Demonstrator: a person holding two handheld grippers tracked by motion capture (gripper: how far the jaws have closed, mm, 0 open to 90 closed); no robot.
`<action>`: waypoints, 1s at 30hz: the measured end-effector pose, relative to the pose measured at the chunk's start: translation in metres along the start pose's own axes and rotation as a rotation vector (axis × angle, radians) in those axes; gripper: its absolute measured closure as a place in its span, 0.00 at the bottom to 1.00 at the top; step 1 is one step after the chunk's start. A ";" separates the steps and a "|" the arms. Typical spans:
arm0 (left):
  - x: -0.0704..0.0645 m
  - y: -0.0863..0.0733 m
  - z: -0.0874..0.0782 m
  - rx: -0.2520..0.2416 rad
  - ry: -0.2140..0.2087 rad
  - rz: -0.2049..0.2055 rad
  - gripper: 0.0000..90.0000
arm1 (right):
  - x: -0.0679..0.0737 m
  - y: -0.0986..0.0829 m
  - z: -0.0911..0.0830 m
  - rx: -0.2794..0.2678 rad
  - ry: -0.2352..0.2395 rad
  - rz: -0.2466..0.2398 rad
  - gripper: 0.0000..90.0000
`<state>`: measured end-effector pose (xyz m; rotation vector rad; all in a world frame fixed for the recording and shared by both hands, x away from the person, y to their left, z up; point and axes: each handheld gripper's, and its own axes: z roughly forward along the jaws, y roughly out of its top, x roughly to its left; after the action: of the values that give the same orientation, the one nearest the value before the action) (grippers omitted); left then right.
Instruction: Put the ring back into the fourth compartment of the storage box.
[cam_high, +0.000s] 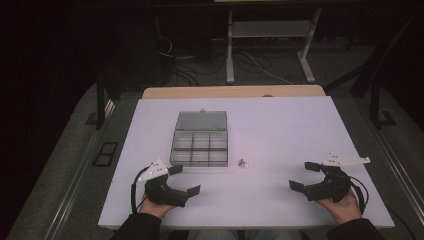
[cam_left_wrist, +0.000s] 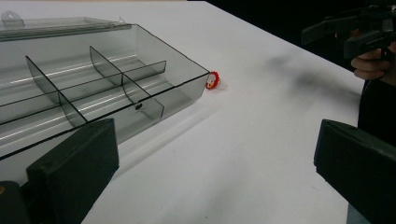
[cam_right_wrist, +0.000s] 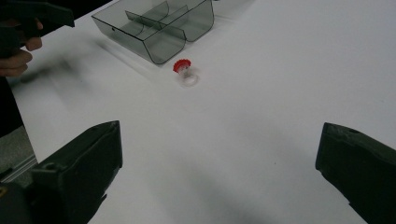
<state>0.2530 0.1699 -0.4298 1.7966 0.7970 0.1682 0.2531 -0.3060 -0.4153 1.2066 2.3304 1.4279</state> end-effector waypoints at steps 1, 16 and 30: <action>0.000 0.000 0.000 0.000 0.000 0.000 0.00 | 0.000 0.000 0.000 0.002 0.001 -0.001 0.00; 0.002 -0.001 0.000 0.001 0.003 -0.011 0.00 | -0.001 0.000 0.000 0.045 0.001 -0.017 0.00; 0.002 -0.001 0.000 0.005 -0.002 -0.013 0.00 | -0.001 0.000 -0.001 0.074 0.008 -0.016 0.00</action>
<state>0.2538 0.1713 -0.4312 1.7954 0.8075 0.1561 0.2533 -0.3068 -0.4147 1.1995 2.4127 1.3549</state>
